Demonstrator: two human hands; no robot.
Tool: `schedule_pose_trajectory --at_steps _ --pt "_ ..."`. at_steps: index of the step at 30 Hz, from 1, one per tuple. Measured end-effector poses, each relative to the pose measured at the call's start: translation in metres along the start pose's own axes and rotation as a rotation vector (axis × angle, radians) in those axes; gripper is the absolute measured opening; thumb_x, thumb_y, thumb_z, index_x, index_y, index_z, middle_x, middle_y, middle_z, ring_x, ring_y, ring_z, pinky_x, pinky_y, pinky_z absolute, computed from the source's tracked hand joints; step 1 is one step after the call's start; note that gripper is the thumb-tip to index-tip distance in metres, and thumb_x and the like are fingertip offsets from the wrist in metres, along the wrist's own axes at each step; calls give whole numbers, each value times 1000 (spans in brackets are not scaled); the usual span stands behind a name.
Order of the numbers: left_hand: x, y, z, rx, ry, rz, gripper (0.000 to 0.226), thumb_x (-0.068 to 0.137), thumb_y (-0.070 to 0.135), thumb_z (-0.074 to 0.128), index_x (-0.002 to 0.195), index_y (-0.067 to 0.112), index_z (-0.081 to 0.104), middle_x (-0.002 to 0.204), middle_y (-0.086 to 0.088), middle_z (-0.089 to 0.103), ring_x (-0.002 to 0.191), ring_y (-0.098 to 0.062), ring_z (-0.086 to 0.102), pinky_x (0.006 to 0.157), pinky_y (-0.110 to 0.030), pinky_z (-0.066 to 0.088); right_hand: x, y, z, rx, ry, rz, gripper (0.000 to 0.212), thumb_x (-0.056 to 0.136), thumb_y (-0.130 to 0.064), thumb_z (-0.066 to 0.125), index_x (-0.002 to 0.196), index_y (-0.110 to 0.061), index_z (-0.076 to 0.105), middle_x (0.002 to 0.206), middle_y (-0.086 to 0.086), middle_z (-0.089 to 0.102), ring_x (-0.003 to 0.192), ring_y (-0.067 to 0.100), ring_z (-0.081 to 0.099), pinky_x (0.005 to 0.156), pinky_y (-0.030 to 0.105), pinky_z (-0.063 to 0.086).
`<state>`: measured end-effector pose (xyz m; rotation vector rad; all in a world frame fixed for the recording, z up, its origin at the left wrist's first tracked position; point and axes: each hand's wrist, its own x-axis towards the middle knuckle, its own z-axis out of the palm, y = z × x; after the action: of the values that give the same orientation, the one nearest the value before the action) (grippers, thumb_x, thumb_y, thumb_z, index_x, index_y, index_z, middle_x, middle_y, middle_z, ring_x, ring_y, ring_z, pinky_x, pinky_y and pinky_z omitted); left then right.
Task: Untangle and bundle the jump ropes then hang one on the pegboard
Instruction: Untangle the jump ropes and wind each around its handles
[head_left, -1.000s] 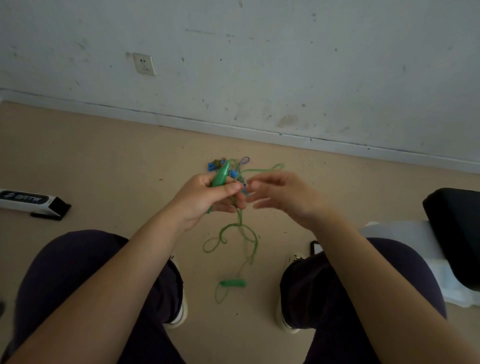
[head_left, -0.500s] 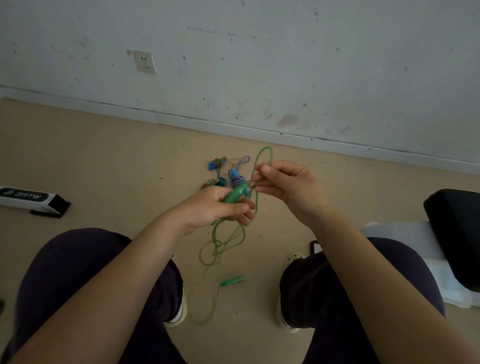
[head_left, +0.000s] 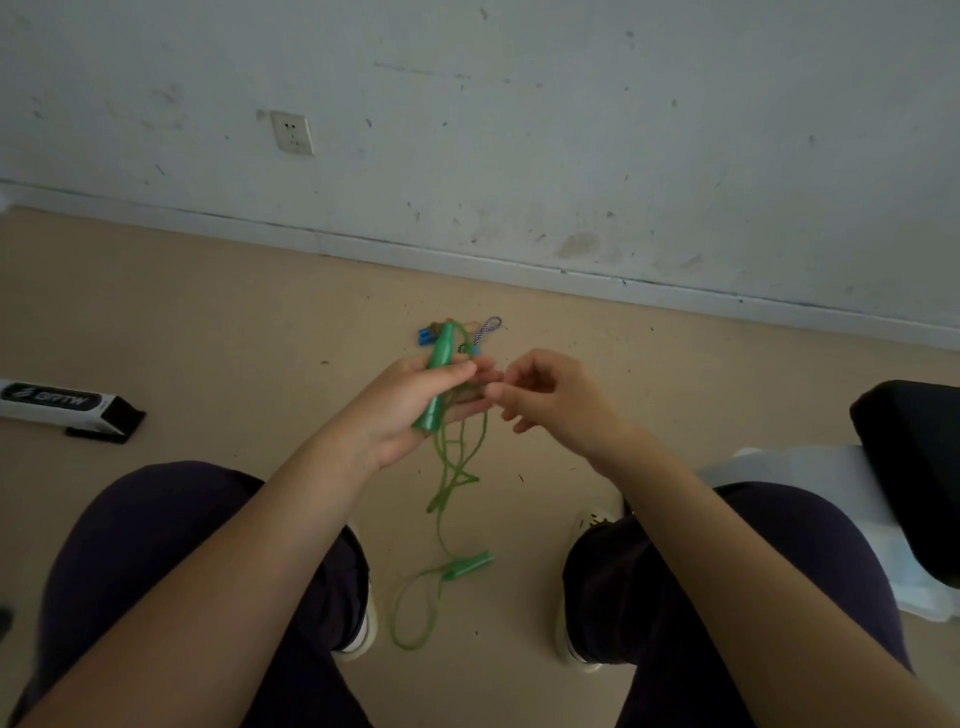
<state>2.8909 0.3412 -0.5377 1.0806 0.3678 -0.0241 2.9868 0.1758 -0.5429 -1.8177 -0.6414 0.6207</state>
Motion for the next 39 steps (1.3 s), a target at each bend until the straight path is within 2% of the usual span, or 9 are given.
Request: schedule_pose_trajectory --at_steps 4,8,15,19,23,29,32,35,39 --pt "2 -4 3 0 -92 41 35 96 20 58 127 3 65 127 -17 68 120 -25 64 99 -31 52 -5 -6 16 -47 -59 -2 31 76 -42 79 84 -15 64 78 3 66 73 16 63 70 38 58" --pt "4 -8 5 50 -129 61 42 90 28 62 127 10 68 124 -14 69 113 -23 65 93 -33 48 -4 -9 25 -21 15 8 29 85 -22 76 94 3 66 85 20 70 67 12 64 67 35 57" --pt "3 -8 0 203 -102 70 39 95 20 62 131 8 62 133 -6 66 125 -16 60 109 -31 44 0 -8 15 13 51 80 10 88 -14 70 86 -4 68 75 6 72 75 20 71 78 36 59" --pt "1 -2 -9 468 144 117 11 94 17 68 99 8 72 85 2 76 77 -8 71 72 -26 56 0 -10 -3 74 33 138 4 93 -2 58 95 -4 62 76 9 70 69 24 70 71 34 60" --pt "-2 0 -19 786 203 79 41 88 53 68 75 15 63 48 4 51 42 -9 45 46 -17 41 -2 -8 -14 -192 32 175 16 97 -17 54 95 -16 70 61 -9 50 52 7 44 53 22 38" --pt "-6 -4 -33 1058 -152 -151 16 100 41 57 115 39 64 53 4 59 45 -15 52 48 -25 44 -1 -9 -32 -223 226 132 27 99 -33 54 81 -19 70 57 -5 45 52 13 40 56 28 38" --pt "-5 -4 -27 1003 -38 13 8 94 33 67 94 25 68 52 15 56 47 -7 50 47 -19 42 -2 -8 -27 -229 174 141 25 100 -27 53 82 -17 67 67 1 57 57 14 49 59 29 44" --pt "-5 4 -27 999 76 25 39 82 58 72 70 22 69 45 12 47 36 -4 37 38 -15 31 -1 -9 -26 -247 193 130 24 99 -27 55 81 -18 67 65 -2 52 56 14 44 57 27 38" --pt "-6 2 -18 793 299 124 35 98 50 55 81 27 76 65 2 64 39 -5 42 40 -16 36 -2 -11 -31 -315 56 114 21 92 -36 67 89 -15 70 65 -7 53 54 5 44 54 21 38"
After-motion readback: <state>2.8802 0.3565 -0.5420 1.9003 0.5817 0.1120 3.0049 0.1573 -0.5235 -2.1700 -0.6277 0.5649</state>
